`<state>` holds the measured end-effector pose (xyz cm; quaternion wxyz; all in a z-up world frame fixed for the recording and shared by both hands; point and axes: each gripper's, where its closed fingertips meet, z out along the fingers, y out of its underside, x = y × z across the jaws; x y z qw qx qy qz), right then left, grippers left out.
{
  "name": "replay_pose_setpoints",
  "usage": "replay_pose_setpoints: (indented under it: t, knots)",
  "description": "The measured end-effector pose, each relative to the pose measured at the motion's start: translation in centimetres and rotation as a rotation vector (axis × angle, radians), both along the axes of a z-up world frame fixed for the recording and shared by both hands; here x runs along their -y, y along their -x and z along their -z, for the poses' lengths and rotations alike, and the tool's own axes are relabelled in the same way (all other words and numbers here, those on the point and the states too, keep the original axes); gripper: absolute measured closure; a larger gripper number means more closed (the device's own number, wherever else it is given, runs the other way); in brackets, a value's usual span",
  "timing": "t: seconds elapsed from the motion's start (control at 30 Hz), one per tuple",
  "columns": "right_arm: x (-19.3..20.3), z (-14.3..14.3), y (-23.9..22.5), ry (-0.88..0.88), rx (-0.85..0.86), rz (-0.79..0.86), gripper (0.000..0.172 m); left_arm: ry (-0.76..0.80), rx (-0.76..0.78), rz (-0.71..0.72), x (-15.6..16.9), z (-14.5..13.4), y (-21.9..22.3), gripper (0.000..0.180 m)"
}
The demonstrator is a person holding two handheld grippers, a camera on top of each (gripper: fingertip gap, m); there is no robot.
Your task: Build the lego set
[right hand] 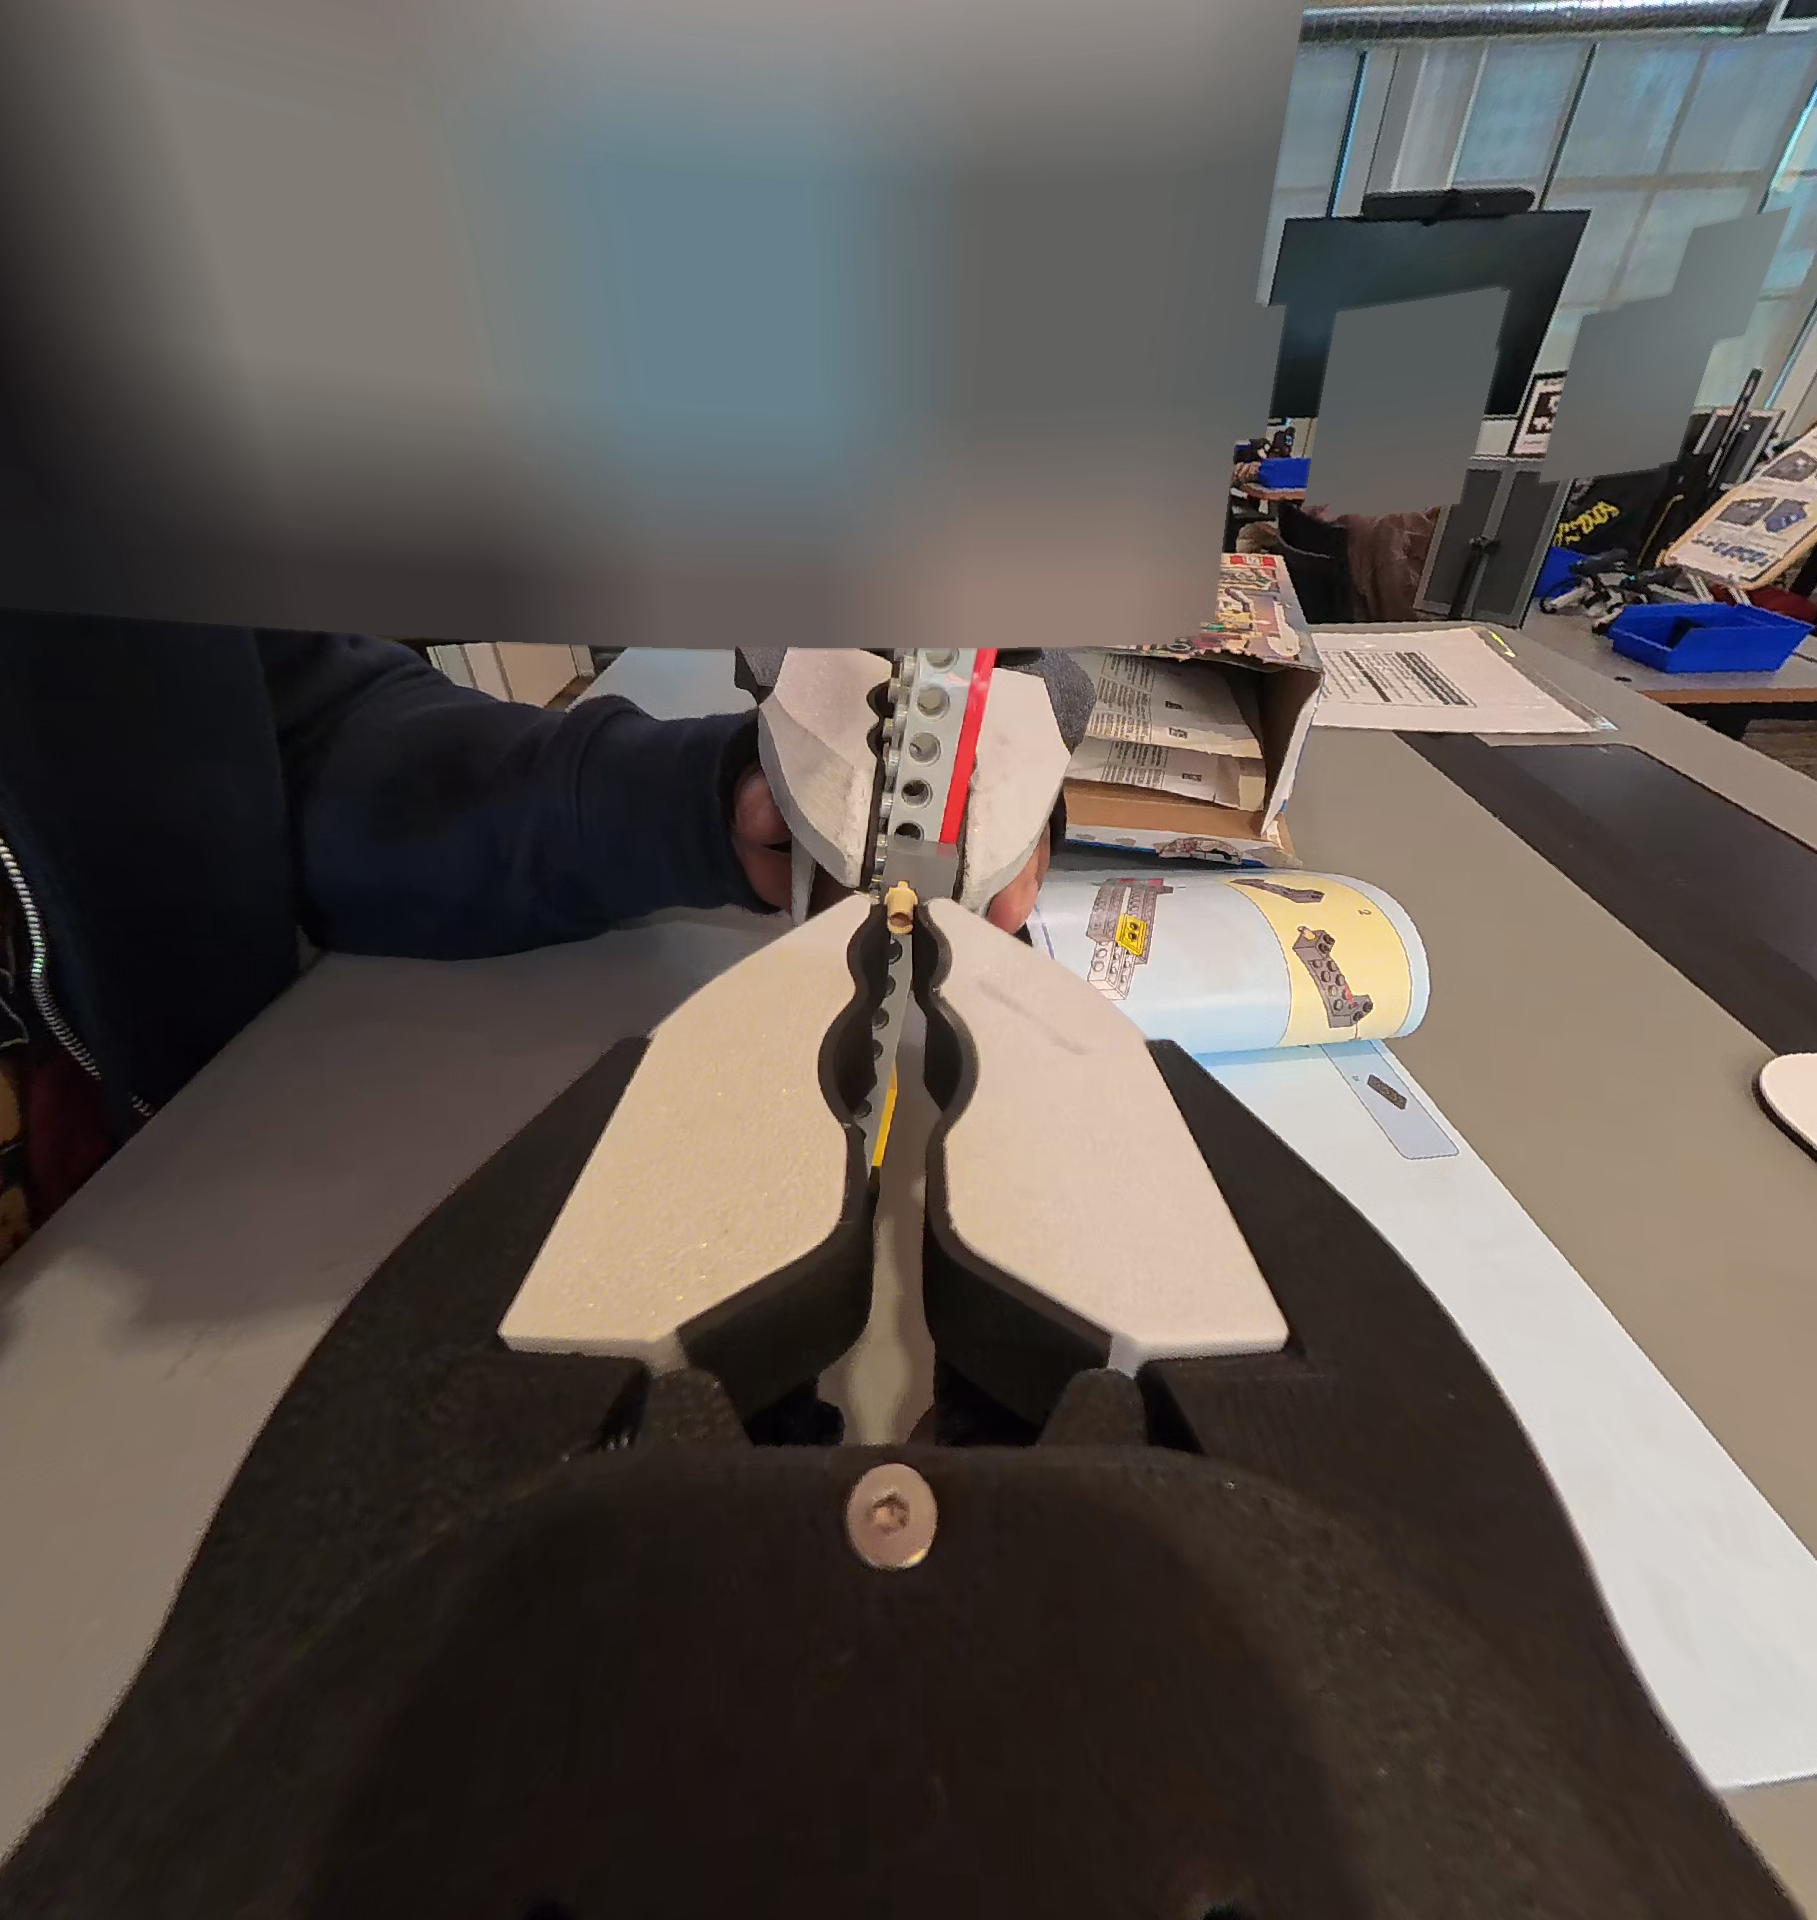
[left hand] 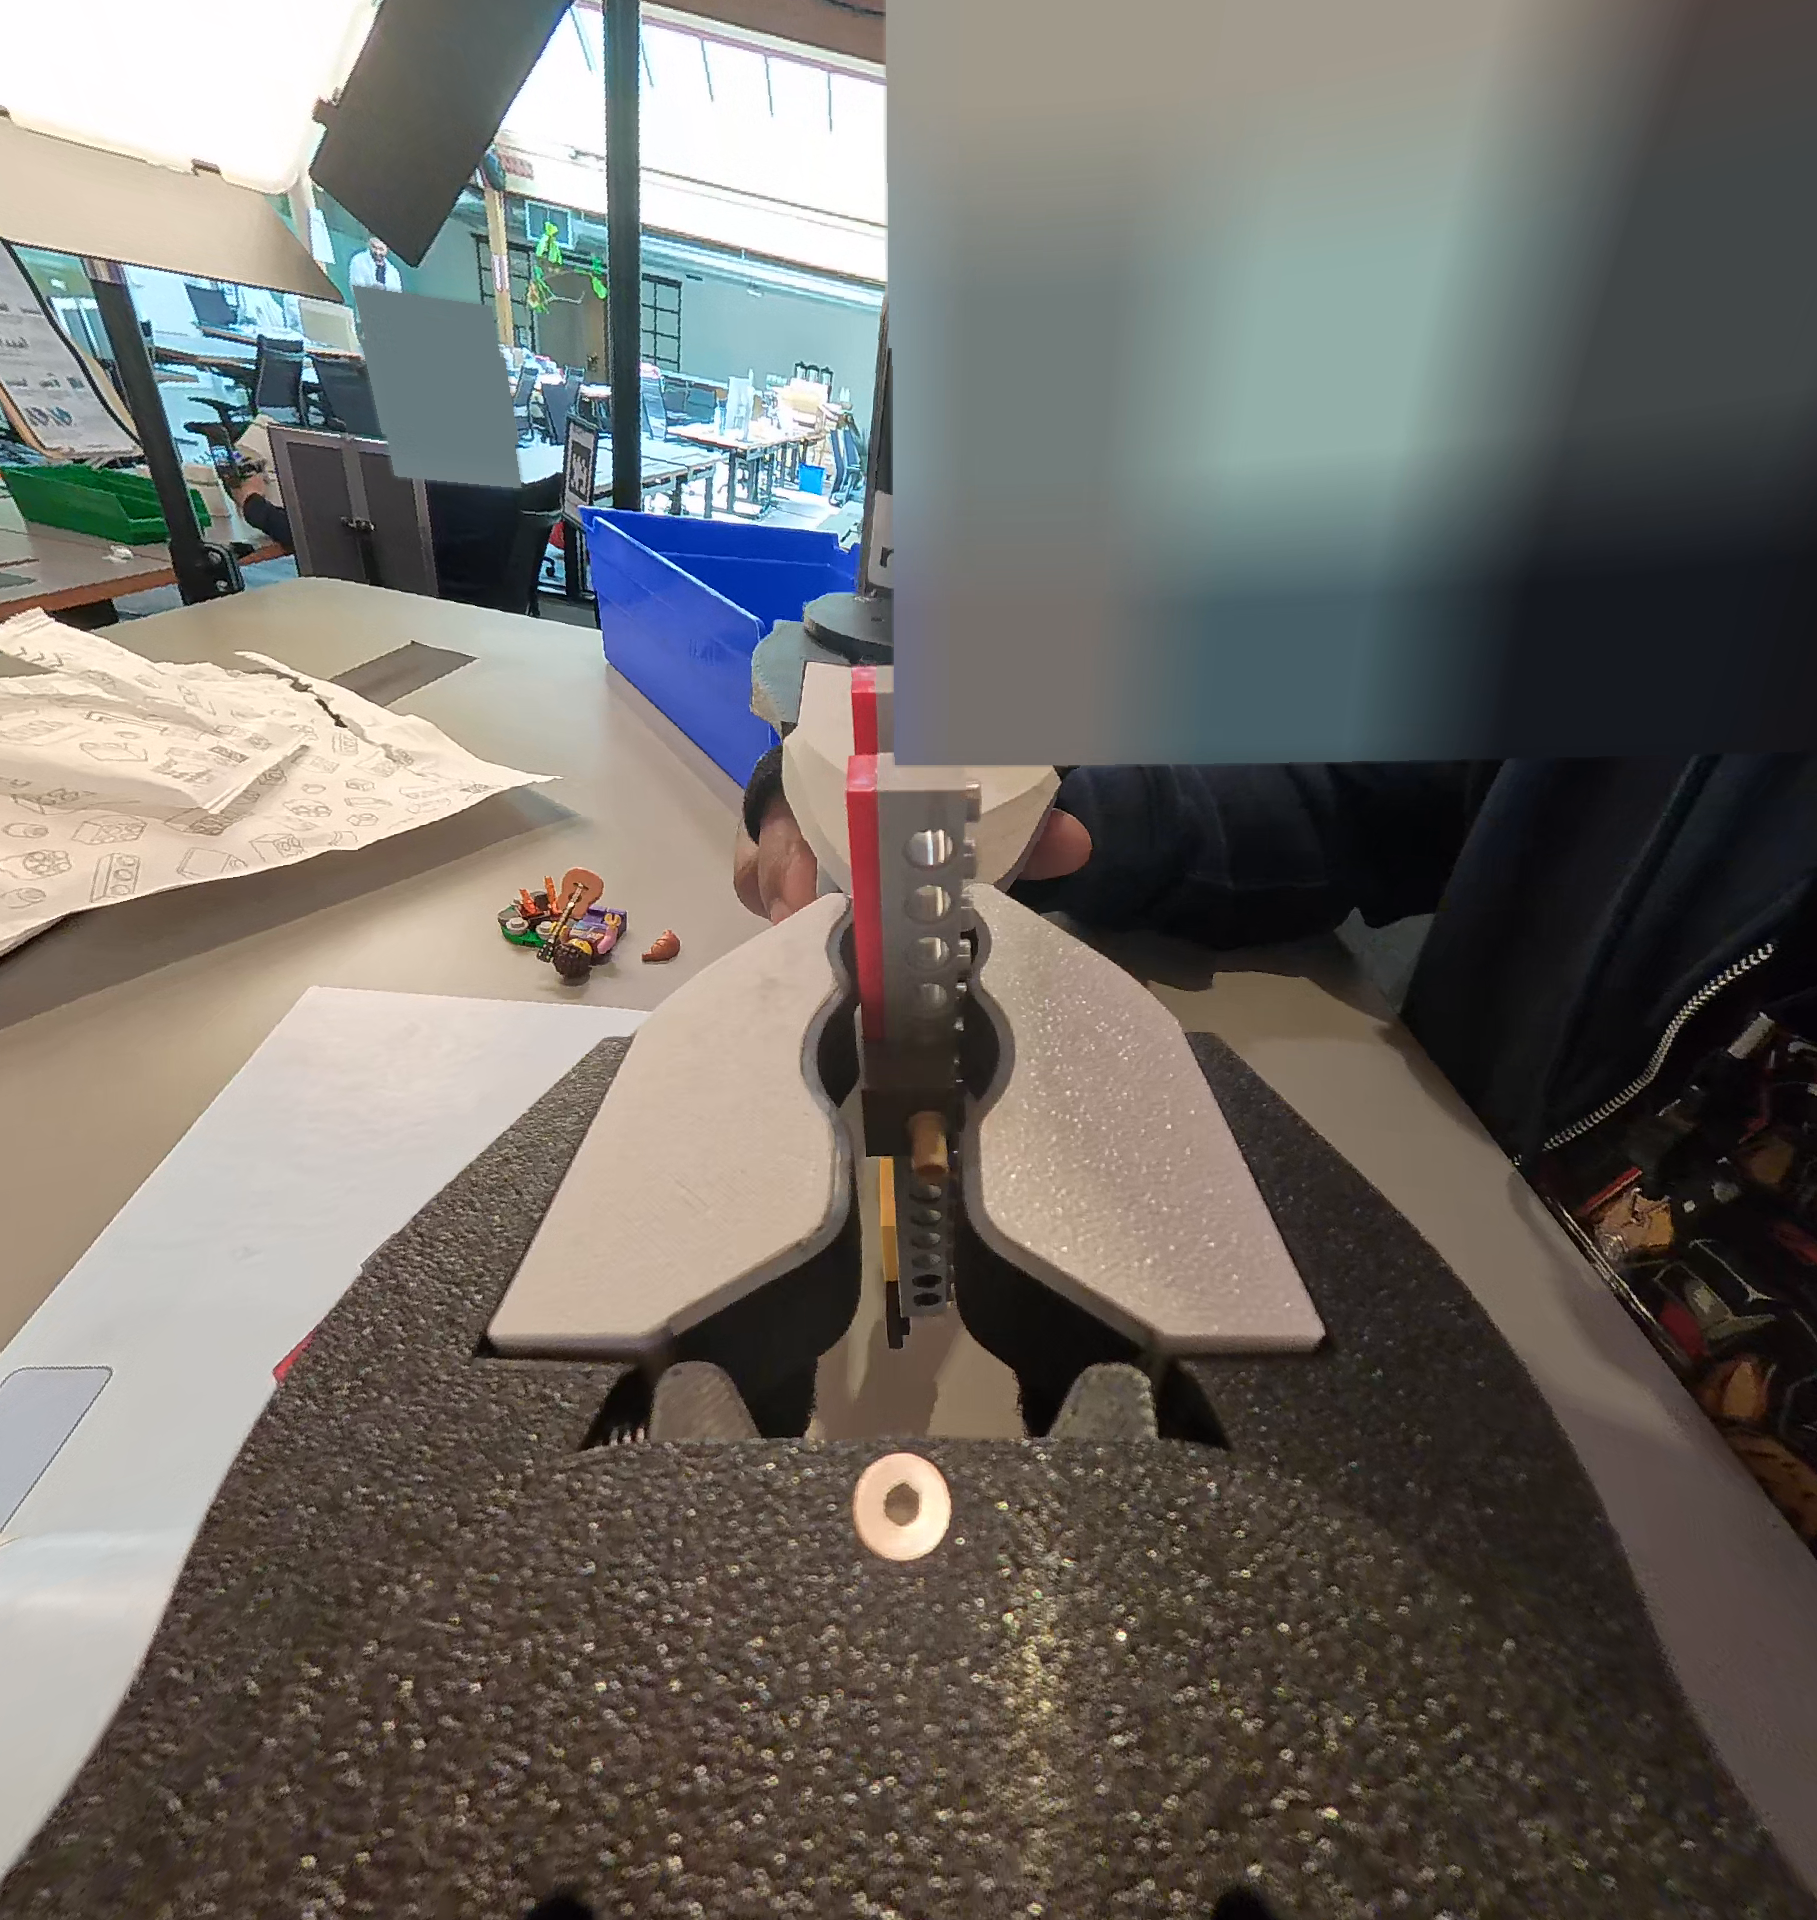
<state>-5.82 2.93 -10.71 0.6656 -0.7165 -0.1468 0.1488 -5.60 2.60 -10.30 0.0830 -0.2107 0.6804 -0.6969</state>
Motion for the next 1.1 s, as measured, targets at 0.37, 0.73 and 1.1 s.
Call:
replay_pose_setpoints:
  t: [0.37,0.73,1.1]
  knots:
    - [0.2,-0.3,-0.9,-0.024,-0.010,0.035,0.164,-0.029,0.013,-0.029,-0.3,0.2,-0.3,0.165]
    - [0.1,0.4,-0.6,0.021,0.042,0.033,0.167,-0.076,0.013,-0.027,-0.1,1.0,-0.4,0.165]
    - [0.5,0.6,-0.3,0.015,0.041,0.040,0.167,-0.093,0.028,-0.018,0.2,1.1,-0.2,0.166]
